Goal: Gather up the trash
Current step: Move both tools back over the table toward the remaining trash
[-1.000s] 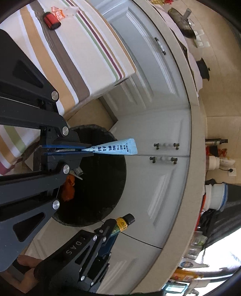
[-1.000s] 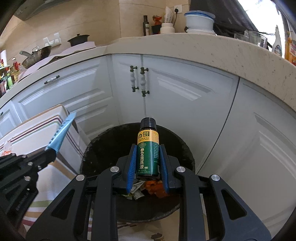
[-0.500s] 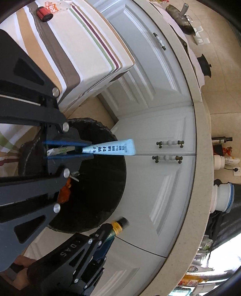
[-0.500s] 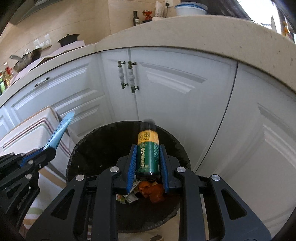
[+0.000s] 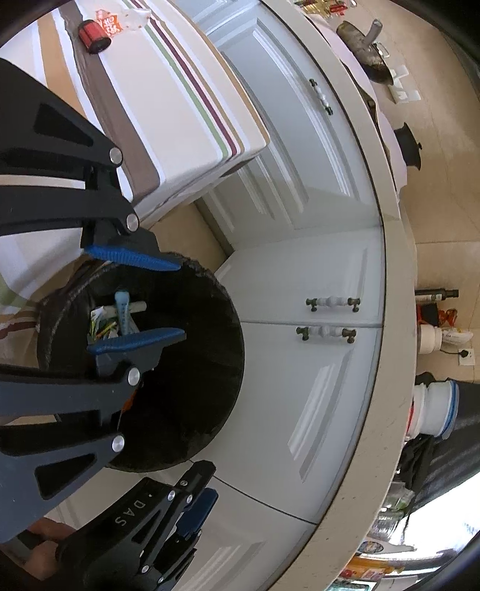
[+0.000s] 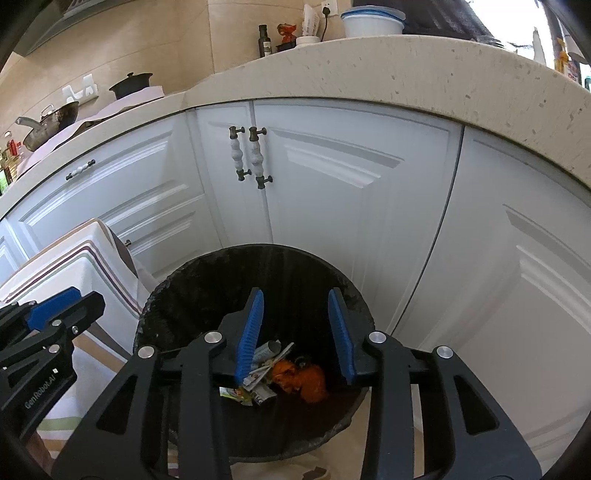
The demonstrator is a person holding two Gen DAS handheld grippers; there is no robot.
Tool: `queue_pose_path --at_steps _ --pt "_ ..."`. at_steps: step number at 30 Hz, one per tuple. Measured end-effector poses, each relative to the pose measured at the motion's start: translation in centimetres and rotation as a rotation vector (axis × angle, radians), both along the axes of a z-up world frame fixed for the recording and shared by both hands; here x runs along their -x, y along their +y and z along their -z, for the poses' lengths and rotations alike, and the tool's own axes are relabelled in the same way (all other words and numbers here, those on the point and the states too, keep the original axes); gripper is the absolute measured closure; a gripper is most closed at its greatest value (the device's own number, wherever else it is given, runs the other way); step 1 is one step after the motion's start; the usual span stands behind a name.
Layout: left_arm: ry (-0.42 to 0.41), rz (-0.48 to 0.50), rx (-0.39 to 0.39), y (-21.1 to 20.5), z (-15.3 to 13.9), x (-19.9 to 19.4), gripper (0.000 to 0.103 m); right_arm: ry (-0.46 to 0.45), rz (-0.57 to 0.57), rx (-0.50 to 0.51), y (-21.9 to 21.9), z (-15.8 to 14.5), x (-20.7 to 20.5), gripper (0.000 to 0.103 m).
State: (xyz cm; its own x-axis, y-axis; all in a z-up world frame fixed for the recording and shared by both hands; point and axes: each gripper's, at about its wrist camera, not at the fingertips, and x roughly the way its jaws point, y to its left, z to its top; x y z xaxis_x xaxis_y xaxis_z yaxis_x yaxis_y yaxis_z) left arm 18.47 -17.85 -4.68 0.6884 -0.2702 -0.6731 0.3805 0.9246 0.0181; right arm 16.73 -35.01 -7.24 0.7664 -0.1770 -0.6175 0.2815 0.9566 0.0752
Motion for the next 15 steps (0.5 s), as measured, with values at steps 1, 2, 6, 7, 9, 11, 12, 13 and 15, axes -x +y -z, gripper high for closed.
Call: queue_pose_path --at_steps 1,2,6,7,9,11,12,13,15 --pt "-0.001 -0.005 0.002 0.2 -0.1 0.1 0.066 -0.001 -0.001 -0.001 0.2 -0.2 0.1 0.062" --pt "-0.002 -0.014 0.005 0.6 -0.3 0.2 0.064 -0.003 -0.003 -0.002 0.3 -0.3 0.2 0.061" --pt "0.0 -0.047 0.014 2.2 -0.7 0.6 0.058 -0.008 -0.03 0.005 1.5 -0.9 0.4 0.061" --pt "-0.001 -0.056 0.013 2.6 -0.7 0.6 0.057 -0.009 -0.037 0.006 1.9 -1.1 0.4 0.06" --pt "-0.001 -0.079 0.014 3.8 -0.8 0.9 0.054 -0.011 -0.054 0.006 2.8 -1.4 0.5 0.06" --pt "-0.001 -0.098 0.019 4.9 -1.0 1.0 0.052 -0.014 -0.071 0.008 3.8 -1.8 0.6 0.055" --pt "-0.003 -0.109 0.021 5.5 -1.2 1.2 0.05 -0.017 -0.081 0.008 4.2 -2.0 0.6 0.053" --pt "-0.007 -0.118 0.022 6.1 -1.3 1.3 0.049 -0.019 -0.091 0.009 4.7 -2.1 0.6 0.053" --pt "-0.016 -0.144 0.028 7.7 -1.7 1.8 0.046 -0.023 -0.117 0.01 5.9 -2.6 0.7 0.052"
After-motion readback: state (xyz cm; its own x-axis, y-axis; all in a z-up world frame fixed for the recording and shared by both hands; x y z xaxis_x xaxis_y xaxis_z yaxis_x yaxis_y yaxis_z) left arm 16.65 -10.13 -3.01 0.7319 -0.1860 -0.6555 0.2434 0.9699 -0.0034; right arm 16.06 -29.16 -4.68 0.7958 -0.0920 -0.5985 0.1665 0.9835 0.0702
